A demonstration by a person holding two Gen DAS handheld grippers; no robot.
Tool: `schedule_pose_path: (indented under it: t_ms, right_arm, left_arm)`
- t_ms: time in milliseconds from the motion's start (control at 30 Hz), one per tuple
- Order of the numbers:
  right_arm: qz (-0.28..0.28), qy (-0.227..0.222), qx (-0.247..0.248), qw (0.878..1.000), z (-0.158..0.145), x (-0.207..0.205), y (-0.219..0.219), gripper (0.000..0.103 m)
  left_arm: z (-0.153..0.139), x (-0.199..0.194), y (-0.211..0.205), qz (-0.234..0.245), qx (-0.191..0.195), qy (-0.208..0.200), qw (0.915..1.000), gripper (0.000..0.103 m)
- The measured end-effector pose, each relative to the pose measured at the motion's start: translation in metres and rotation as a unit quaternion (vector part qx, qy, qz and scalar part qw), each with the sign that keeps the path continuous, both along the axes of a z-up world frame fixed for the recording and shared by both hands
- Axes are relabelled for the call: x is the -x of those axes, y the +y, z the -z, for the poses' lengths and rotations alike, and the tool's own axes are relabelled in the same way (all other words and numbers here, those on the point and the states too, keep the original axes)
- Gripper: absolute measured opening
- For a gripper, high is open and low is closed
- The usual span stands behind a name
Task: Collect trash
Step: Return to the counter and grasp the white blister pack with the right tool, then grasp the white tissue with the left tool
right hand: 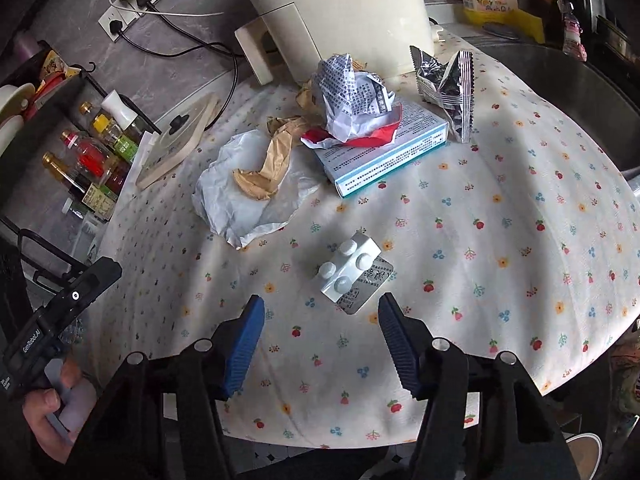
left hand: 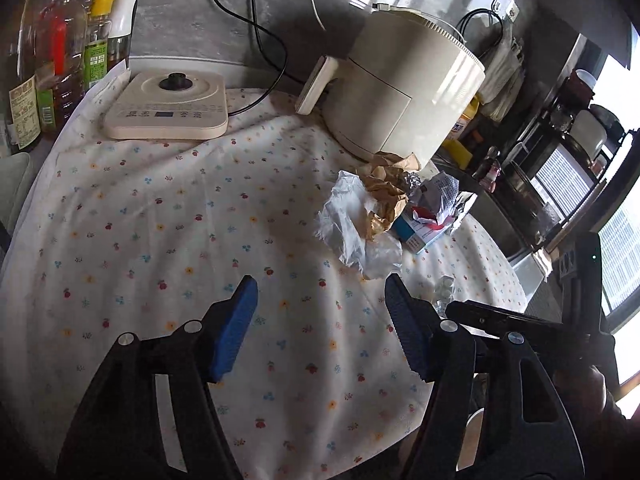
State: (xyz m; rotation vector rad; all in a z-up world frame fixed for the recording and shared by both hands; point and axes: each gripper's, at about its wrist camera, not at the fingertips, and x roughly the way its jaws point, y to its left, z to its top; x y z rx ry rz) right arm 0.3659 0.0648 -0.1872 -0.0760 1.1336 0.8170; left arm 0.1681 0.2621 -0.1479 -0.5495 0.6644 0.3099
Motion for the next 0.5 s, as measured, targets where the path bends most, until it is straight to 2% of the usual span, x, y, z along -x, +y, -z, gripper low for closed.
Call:
schedule_pose_path:
  t_ms: [67,100,133,167,300,500]
  right_arm:
    - [-0.002,0.000,0.010,1.000,0.005,-0.003,0.011,0.060]
    - [-0.003,-0.002,0.017,1.000,0.007,-0.004,0.015,0.056]
    - [-0.005,-0.002,0.023,1.000,0.010,-0.005,0.020,0.049]
    - [-0.009,0.001,0.028,1.000,0.012,-0.006,0.022,0.026]
    - [-0.012,-0.011,0.027,0.999,0.007,-0.006,0.020,0.024]
    - [0.018,-0.013,0.019,1.000,-0.005,-0.011,-0.016,0.024]
  left_arm:
    - [0.001,0.004,0.006,-0.006,0.000,0.001,1.0000,0.066]
    - [0.002,0.005,0.008,-0.009,0.001,0.002,1.0000,0.066]
    - [0.003,0.005,0.011,-0.010,0.001,0.002,0.9999,0.066]
    - [0.003,0.004,0.013,-0.011,0.002,0.002,0.9999,0.066]
    - [0.006,-0.008,0.014,-0.006,0.005,0.000,1.0000,0.066]
    - [0.020,-0.048,0.013,0.023,0.004,0.011,0.9997,0.066]
